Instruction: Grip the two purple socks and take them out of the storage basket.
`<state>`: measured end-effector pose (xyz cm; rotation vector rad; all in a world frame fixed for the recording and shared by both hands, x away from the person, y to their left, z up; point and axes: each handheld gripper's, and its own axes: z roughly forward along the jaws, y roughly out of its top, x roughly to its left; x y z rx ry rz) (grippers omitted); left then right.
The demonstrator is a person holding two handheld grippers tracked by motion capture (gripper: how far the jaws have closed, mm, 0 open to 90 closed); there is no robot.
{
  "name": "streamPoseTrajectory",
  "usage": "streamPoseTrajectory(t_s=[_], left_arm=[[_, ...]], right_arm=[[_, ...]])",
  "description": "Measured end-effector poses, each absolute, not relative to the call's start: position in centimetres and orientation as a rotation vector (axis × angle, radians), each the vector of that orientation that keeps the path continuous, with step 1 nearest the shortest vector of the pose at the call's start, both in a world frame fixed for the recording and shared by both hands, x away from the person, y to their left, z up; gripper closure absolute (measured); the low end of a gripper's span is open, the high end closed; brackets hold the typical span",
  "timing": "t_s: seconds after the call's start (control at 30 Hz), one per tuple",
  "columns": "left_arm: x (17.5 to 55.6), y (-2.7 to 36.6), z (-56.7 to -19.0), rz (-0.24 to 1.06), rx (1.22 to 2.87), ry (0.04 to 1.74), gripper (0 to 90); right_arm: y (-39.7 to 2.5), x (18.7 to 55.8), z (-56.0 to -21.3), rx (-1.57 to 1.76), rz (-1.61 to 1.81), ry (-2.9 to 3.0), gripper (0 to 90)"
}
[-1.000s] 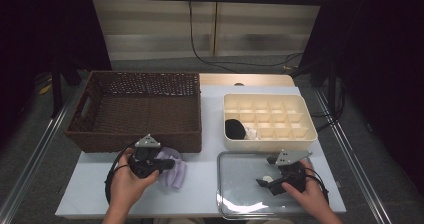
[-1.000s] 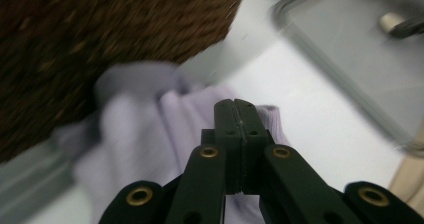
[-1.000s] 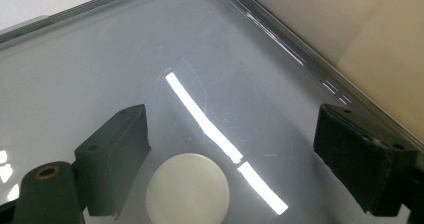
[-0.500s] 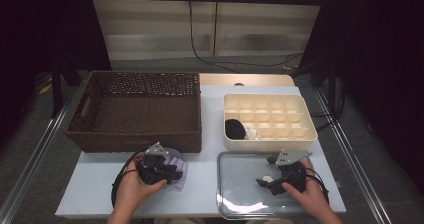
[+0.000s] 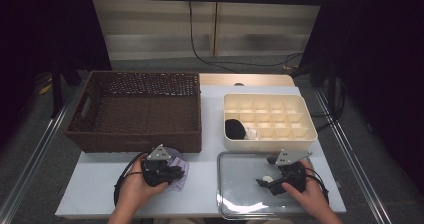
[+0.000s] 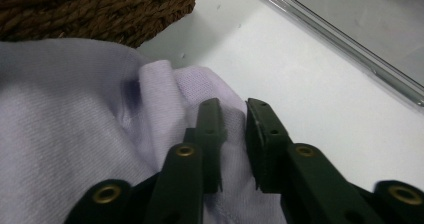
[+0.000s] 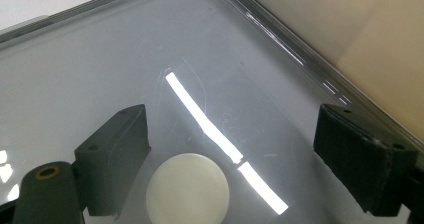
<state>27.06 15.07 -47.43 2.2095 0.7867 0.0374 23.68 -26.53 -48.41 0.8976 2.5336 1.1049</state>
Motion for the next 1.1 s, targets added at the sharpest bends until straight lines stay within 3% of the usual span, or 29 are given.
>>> streamPoseTrajectory(t_s=[0.3, 0.37, 0.8, 1.1], left_arm=[[27.2, 13.9, -46.2, 0.024, 2.303, 0.827, 86.3], [27.2, 13.6, -45.8, -0.034, 2.257, 0.838, 86.6], [27.3, 9.8, -44.1, -0.096, 2.147, 0.735, 86.7], [28.3, 12.0, -46.2, -0.08, 2.135, 0.84, 85.1]], right_arm=[[-26.5, 23.7, -48.4, 0.898, 1.106, 2.535, 13.9], [-26.5, 23.7, -48.4, 0.899, 1.107, 2.535, 13.9], [-26.5, 23.7, -48.4, 0.908, 1.103, 2.533, 13.9], [-26.5, 23.7, -48.4, 0.906, 1.103, 2.533, 13.9]])
